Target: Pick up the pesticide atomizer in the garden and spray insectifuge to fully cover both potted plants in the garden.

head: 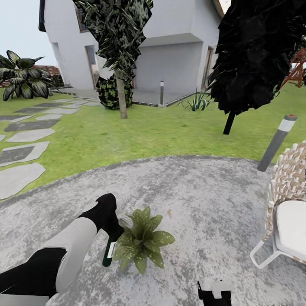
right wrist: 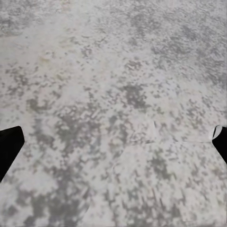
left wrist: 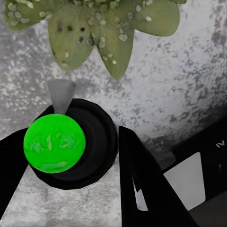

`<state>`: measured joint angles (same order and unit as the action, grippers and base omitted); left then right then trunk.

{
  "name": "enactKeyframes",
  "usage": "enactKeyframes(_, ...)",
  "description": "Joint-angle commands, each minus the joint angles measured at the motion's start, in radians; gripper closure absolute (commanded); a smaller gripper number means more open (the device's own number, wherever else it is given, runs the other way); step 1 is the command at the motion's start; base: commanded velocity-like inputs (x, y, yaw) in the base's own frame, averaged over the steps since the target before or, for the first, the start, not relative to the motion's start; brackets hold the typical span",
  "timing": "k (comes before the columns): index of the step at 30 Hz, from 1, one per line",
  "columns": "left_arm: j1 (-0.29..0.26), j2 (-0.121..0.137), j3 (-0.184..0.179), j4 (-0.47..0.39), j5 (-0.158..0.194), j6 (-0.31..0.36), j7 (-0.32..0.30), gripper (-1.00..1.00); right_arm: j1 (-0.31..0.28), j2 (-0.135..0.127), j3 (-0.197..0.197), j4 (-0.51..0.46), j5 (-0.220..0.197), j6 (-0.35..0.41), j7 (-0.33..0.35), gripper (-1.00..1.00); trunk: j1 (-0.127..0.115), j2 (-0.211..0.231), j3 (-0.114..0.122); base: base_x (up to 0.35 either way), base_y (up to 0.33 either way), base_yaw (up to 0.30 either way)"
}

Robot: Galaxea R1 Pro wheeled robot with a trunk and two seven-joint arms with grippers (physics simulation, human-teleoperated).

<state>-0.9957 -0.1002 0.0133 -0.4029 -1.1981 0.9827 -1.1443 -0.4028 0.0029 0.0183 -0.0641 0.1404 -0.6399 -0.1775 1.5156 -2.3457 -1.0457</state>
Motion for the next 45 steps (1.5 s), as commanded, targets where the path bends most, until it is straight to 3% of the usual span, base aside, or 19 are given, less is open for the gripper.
enactKeyframes(1,0.0,-0.001,0.001,-0.002,-0.009,0.005,-0.009,1.0,-0.001,0.0,0.002,0.001,0.01,-0.001,-0.011,-1.0,0.0,0.0,-0.001,0.174,0.312,-0.268)
enactKeyframes(10,0.012,-0.001,-0.001,-0.001,-0.012,0.005,-0.009,1.0,-0.001,0.0,0.0,0.001,0.01,-0.001,-0.011,-1.0,0.0,0.0,-0.001,0.221,0.268,-0.282)
enactKeyframes(16,0.014,0.003,0.0,-0.001,-0.054,0.005,-0.006,1.0,-0.001,-0.001,0.0,0.001,0.01,-0.001,-0.011,-1.0,0.0,0.0,-0.001,0.064,0.317,-0.285)
enactKeyframes(24,0.014,0.009,0.0,-0.002,-0.061,0.005,0.0,1.0,-0.001,0.0,0.0,0.001,0.01,-0.001,-0.011,-1.0,0.0,0.0,-0.001,-0.008,0.332,-0.285)
enactKeyframes(30,0.018,0.078,0.002,-0.002,-0.06,0.001,-0.001,1.0,-0.001,-0.001,0.0,0.001,0.01,-0.001,-0.011,-1.0,0.0,0.0,-0.001,-0.174,0.279,-0.285)
enactKeyframes(33,0.019,0.095,0.001,-0.001,-0.06,0.001,-0.001,1.0,-0.001,-0.001,0.0,0.001,0.01,-0.001,-0.011,-1.0,0.0,0.0,-0.001,-0.24,0.237,-0.284)
enactKeyframes(39,0.028,0.101,0.002,-0.001,-0.06,-0.004,0.005,1.0,-0.001,-0.001,0.0,0.001,0.01,-0.001,-0.011,-1.0,0.0,0.0,-0.001,-0.243,0.205,-0.282)
enactKeyframes(42,0.065,0.11,0.007,-0.012,-0.057,-0.01,0.034,1.0,-0.001,-0.001,0.0,0.001,0.01,-0.001,-0.011,-1.0,0.0,0.0,-0.001,-0.296,0.147,-0.278)
enactKeyframes(45,0.136,0.143,0.029,-0.102,-0.039,-0.015,0.085,1.0,-0.001,-0.001,0.0,0.001,0.01,-0.001,-0.011,-1.0,0.0,0.0,-0.001,-0.146,0.042,-0.148)
